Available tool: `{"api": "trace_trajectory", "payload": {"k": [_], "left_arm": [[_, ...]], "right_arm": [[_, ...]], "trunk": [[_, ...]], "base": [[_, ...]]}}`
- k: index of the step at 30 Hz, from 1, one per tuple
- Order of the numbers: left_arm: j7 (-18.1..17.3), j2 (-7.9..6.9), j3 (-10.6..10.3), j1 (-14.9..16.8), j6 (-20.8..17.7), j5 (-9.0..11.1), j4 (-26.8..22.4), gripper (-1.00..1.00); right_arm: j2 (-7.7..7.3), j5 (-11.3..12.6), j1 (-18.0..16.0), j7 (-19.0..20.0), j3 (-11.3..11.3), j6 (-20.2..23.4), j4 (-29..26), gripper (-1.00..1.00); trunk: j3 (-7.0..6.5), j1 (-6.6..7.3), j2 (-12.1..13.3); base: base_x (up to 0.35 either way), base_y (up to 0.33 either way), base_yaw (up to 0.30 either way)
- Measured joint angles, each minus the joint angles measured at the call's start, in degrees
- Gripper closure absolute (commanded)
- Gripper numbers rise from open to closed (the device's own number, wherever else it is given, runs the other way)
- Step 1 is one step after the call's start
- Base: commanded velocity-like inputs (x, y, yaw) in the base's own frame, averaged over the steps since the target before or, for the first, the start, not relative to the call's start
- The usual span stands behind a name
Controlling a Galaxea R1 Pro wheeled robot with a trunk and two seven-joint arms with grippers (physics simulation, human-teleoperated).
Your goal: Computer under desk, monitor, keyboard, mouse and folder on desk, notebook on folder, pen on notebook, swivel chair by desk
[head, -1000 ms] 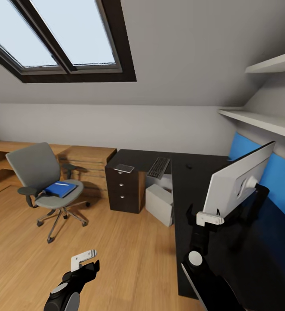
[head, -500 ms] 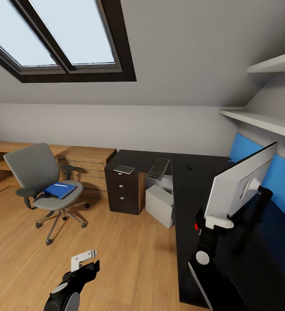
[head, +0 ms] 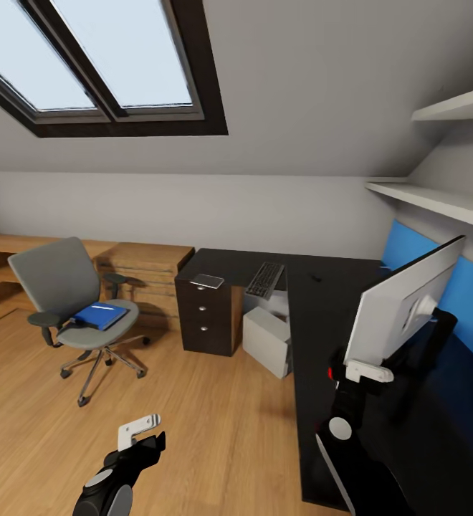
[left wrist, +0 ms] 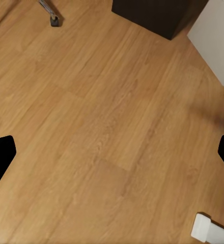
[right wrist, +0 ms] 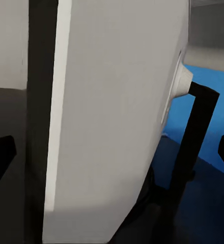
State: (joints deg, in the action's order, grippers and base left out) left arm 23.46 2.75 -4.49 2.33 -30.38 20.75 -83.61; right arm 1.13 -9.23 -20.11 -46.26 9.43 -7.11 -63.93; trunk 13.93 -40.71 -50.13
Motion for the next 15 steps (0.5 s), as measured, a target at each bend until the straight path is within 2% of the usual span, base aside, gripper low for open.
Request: {"api": "trace_trajectory", "payload": {"k": [12,15], "left_arm": [[-0.01,-0.01,-0.01,0.00,0.01,0.00,0.01,-1.00],[-0.01,-0.01,-0.01,0.00,0.01,0.00,0.01,-1.00]], "right_arm": [[0.08,-0.02,0.00,0.01,0.02,-0.07,0.01,-1.00],[0.04,-0.02,-0.01,0.01,0.02,-0.07,0.00,-1.00]], "trunk": [[0.00,0.00,0.00],[0.00,0.01,-0.01]], "base": [[0.003,0.018,0.000],[0.165,0.001,0.000]]}}
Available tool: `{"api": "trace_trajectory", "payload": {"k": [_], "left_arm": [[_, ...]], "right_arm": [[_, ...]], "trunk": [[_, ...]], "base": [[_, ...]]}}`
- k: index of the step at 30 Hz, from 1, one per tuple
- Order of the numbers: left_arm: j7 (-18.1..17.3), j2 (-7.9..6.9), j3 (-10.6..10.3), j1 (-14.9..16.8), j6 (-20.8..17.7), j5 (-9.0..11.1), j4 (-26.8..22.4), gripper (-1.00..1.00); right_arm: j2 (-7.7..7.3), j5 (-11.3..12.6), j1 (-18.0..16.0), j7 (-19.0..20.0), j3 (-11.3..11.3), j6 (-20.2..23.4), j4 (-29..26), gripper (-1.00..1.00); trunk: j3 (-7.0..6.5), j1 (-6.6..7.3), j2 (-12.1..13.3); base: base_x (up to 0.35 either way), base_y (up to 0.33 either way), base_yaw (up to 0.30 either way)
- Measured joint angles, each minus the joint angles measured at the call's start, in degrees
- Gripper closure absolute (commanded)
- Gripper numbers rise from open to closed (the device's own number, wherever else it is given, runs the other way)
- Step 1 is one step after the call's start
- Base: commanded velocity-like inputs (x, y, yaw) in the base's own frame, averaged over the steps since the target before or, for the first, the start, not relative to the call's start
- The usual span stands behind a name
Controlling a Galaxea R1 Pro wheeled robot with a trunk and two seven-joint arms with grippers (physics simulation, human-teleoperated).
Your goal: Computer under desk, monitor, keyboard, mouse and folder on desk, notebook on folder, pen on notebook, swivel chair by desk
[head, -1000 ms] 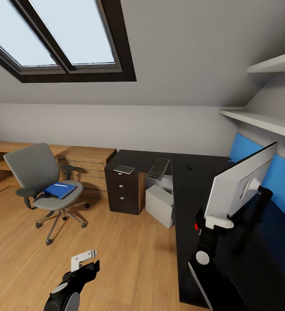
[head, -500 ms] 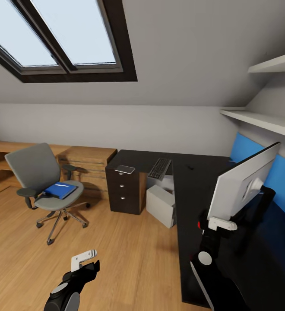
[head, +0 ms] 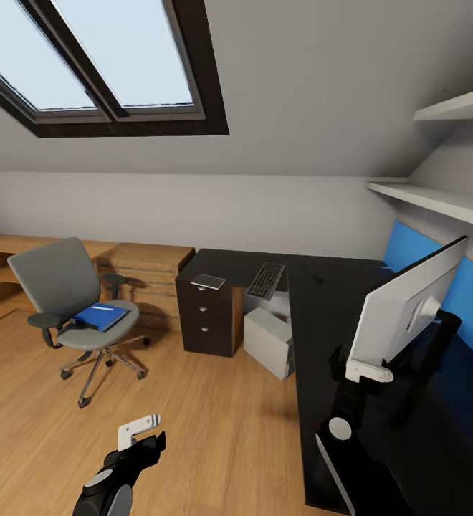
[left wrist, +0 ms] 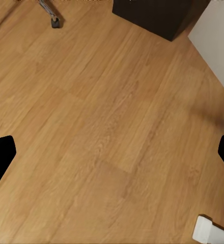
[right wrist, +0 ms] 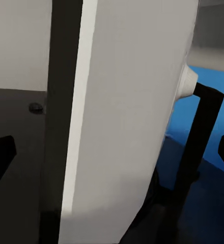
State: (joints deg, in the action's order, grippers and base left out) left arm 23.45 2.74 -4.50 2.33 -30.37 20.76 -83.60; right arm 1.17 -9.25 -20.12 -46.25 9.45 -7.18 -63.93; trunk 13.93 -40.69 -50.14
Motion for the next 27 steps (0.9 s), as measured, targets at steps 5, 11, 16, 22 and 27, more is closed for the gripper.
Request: {"api": "trace_trajectory", "payload": {"k": [5,11,16,22,27], "left_arm": [[0.00,0.00,0.02,0.00,0.00,0.03,0.04,-1.00],[-0.01,0.00,-0.07,0.00,-0.05,0.01,0.88,-1.00],[0.03,0.00,-0.08,0.00,-0.01,0.00,1.02,-1.00],[0.02,0.00,-0.10,0.00,0.00,0.00,1.05,-1.00],[0.07,0.00,-0.09,0.00,-0.03,0.02,1.05,-1.00]], "right_arm": [[-0.02,0.00,0.00,0.00,0.00,0.00,0.00,-1.00],[-0.03,0.00,-0.03,0.00,-0.03,0.00,-0.01,-1.00],[-0.03,0.00,0.00,0.00,-0.07,0.00,-0.01,-1.00],[-0.02,0.00,0.01,0.00,-0.09,0.00,-0.01,-1.00],[-0.09,0.01,0.00,-0.02,-0.18,-0.01,-0.01,-1.00]], "trunk": [[0.00,0.00,0.00],[0.00,-0.01,0.00],[0.00,-0.02,0.01],[0.00,0.00,0.00],[0.00,-0.01,0.00]], "base": [[0.203,0.000,0.000],[0.043,0.000,0.000],[0.008,0.000,0.000],[0.153,0.000,0.000],[0.063,0.000,0.000]]}}
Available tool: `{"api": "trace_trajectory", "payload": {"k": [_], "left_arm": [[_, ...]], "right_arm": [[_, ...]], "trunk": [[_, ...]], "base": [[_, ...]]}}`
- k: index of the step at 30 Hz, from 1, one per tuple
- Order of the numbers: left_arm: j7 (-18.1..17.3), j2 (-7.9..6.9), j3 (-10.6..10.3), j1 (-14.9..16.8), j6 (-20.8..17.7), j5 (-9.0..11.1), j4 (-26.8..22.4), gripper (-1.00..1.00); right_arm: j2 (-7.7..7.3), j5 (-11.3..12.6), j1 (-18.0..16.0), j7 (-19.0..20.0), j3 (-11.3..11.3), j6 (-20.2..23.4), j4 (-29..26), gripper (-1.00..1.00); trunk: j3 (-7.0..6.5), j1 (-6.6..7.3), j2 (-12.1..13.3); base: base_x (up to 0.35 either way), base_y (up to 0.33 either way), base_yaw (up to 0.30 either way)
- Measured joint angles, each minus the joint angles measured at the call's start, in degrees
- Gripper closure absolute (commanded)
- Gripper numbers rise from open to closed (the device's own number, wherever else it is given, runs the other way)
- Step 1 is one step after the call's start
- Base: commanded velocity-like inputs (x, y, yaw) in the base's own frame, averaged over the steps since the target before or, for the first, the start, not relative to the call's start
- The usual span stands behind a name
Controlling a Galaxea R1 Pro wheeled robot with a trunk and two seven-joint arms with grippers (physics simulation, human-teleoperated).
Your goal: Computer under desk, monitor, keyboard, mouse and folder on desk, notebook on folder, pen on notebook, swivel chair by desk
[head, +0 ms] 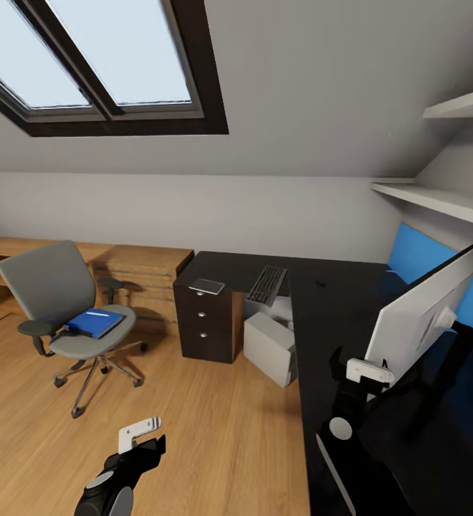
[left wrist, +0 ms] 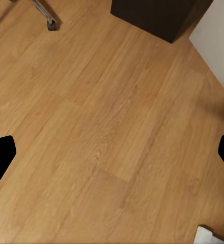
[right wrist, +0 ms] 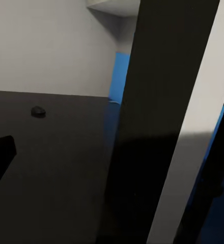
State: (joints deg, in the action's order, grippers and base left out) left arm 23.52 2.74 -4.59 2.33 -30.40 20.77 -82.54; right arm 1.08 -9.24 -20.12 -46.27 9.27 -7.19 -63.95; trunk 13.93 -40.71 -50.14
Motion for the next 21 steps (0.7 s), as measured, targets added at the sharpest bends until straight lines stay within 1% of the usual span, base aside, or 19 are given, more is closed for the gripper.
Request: {"api": "trace_trajectory", "payload": {"k": [5,16,21], "left_arm": [[0.01,0.00,0.00,0.00,-0.01,0.03,0.00,-1.00],[0.01,0.00,-0.01,0.01,-0.01,0.01,0.01,-1.00],[0.01,0.00,0.00,0.00,-0.02,-0.01,0.00,-1.00]], "right_arm": [[-0.03,-0.01,0.01,0.02,-0.12,0.02,0.00,-1.00],[-0.04,-0.01,-0.01,0.02,-0.17,-0.06,-0.01,-1.00],[-0.04,-0.01,0.00,0.00,-0.21,0.00,0.00,-1.00]], "trunk": [[-0.03,0.00,0.00],[-0.58,0.00,0.00],[-0.70,0.00,0.00]], "base": [[0.005,0.000,-0.026],[0.001,0.000,-0.140],[0.000,0.000,-0.046]]}}
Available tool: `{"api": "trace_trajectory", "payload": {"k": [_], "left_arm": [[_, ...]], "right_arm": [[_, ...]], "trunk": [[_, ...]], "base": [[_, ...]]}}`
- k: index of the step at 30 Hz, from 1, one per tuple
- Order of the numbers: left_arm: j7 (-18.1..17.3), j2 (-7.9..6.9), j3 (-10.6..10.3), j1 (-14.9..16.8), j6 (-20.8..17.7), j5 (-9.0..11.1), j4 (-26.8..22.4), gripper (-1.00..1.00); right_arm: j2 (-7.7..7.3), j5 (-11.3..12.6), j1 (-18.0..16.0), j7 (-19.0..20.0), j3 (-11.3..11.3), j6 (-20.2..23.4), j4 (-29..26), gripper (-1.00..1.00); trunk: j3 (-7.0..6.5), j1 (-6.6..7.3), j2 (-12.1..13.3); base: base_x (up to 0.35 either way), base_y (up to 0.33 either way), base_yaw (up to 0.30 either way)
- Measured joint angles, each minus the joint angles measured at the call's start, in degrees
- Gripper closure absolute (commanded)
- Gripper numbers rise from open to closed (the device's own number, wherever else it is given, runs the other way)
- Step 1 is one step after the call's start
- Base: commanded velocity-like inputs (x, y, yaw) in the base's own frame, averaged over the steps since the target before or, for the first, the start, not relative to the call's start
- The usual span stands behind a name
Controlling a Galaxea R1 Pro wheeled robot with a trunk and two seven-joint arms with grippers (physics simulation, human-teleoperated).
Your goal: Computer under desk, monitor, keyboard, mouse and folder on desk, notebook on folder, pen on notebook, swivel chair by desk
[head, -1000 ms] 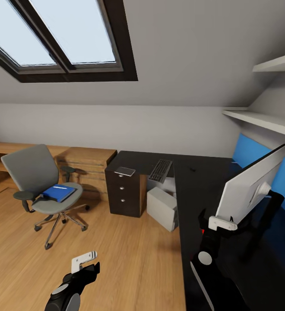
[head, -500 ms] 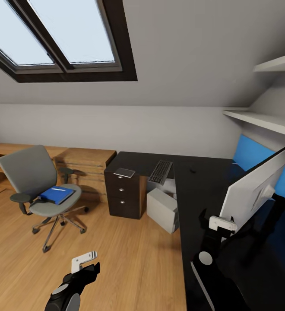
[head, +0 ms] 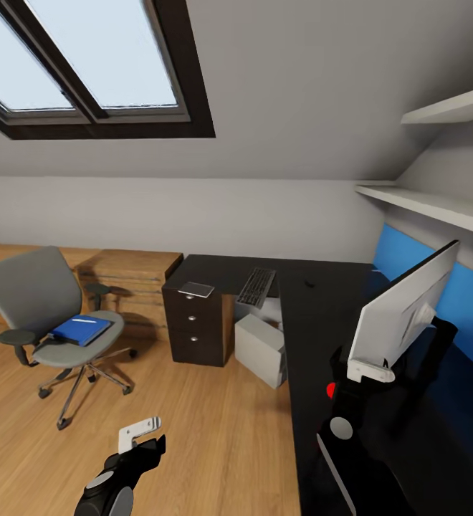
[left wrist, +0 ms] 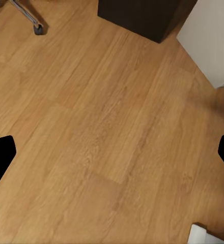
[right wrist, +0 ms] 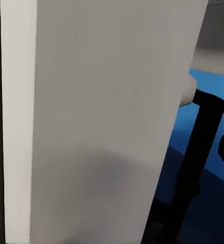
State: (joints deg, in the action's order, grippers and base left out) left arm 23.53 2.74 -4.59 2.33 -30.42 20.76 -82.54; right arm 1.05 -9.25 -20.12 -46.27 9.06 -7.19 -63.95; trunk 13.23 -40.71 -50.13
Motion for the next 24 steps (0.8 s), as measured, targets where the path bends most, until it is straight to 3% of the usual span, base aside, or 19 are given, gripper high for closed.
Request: {"api": "trace_trajectory", "payload": {"k": [6,14,24], "left_arm": [[0.00,-0.01,-0.01,0.00,0.01,0.00,0.00,-1.00],[0.00,-0.01,0.00,0.00,-0.04,0.03,0.01,-1.00],[0.00,0.00,0.00,0.00,-0.04,0.08,0.00,-1.00]], "right_arm": [[0.05,0.00,0.00,0.02,0.09,-0.01,-0.16,-1.00],[0.20,-0.04,0.03,0.10,0.45,-0.19,-0.11,-1.00],[0.30,-0.03,0.00,0.21,0.72,-0.30,0.03,-1.00]], "trunk": [[-0.02,-0.01,-0.01],[-0.02,-0.02,0.00],[-0.02,-0.01,0.00]], "base": [[-0.022,0.000,-0.006],[-0.178,0.000,0.000],[-0.024,-0.014,0.000]]}}
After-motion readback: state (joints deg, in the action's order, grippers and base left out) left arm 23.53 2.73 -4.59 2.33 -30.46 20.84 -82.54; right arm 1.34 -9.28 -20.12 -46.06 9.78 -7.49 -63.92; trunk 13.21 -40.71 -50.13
